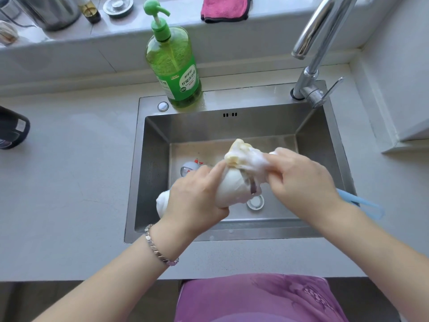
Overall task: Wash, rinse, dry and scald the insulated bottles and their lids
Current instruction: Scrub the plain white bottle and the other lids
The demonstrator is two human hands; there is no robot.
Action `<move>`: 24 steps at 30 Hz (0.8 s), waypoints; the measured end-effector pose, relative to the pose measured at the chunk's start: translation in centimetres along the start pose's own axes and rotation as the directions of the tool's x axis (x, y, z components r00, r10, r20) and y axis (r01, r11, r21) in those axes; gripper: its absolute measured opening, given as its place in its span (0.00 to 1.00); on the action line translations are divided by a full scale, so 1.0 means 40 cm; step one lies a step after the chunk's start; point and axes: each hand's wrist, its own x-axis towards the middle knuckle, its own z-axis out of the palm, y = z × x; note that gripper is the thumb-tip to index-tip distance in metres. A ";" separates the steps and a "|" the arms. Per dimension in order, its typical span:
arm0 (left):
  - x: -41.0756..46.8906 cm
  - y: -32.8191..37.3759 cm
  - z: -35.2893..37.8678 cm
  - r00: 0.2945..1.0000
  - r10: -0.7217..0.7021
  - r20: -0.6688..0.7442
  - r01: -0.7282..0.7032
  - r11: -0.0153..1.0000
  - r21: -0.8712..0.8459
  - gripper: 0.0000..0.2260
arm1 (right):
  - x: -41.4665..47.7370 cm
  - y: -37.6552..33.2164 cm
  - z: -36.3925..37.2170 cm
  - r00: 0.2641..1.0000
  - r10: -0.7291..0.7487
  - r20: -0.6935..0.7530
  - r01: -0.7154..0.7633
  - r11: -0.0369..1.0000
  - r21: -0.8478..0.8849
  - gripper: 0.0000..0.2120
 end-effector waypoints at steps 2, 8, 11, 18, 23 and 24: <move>-0.006 -0.017 0.001 1.000 -0.002 -0.027 0.000 0.999 -0.041 0.34 | -0.003 0.016 -0.009 0.999 -0.031 -0.027 0.031 0.999 -0.016 0.18; -0.014 -0.035 -0.008 0.995 0.010 -0.103 -0.019 0.996 -0.083 0.32 | 0.000 0.062 -0.038 0.998 -0.040 -0.053 0.042 0.999 0.032 0.12; -0.011 -0.046 -0.006 0.996 0.026 -0.087 -0.029 0.999 -0.031 0.31 | -0.014 0.041 -0.043 0.961 -0.252 -0.115 0.262 0.962 0.077 0.11; -0.012 -0.041 -0.010 0.999 -0.004 -0.032 0.003 0.999 -0.052 0.31 | -0.044 0.038 -0.004 0.989 -0.132 -0.062 0.143 0.965 0.219 0.24; -0.010 -0.039 -0.010 1.000 0.010 -0.029 -0.010 1.000 -0.017 0.30 | -0.052 0.022 -0.005 0.959 -0.088 0.270 -0.167 0.596 0.786 0.14; -0.011 -0.040 -0.009 0.999 0.022 -0.029 -0.022 1.000 -0.008 0.31 | -0.052 0.023 -0.004 0.952 -0.076 0.295 -0.207 0.549 0.810 0.14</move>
